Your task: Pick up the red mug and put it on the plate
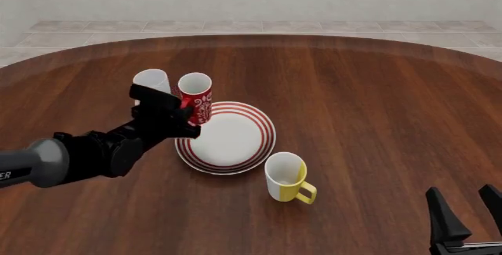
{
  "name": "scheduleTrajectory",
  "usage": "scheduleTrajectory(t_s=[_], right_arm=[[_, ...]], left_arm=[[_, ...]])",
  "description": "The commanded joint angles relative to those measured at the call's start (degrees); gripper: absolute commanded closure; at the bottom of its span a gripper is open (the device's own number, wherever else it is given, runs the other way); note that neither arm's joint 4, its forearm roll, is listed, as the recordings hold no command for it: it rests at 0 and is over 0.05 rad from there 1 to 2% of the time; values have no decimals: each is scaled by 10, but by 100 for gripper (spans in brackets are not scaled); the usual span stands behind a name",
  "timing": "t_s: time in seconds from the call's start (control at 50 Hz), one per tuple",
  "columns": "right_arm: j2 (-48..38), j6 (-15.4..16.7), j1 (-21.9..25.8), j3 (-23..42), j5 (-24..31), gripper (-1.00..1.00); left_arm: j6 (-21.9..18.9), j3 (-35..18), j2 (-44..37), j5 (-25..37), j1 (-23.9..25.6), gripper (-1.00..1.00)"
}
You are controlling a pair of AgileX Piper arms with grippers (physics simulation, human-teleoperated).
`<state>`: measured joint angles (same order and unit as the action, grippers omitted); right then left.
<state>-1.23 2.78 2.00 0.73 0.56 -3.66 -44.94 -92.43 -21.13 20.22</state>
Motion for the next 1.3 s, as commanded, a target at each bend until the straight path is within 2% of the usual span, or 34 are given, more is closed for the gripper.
scheduleTrajectory(t_s=[0.02, 0.5, 0.8, 1.3], right_arm=[[-4, -1, 1, 0, -2, -100], [-2, -1, 0, -1, -2, -100], [-7, -3, -2, -1, -6, -100], [-5, 0, 0, -3, -7, -100]], left_arm=[[-3, -18, -10, -1, 25, 100], [16, -24, -31, -18, 71, 100], [30, -18, -52, -31, 71, 100], [28, -11, -71, -44, 68, 100]])
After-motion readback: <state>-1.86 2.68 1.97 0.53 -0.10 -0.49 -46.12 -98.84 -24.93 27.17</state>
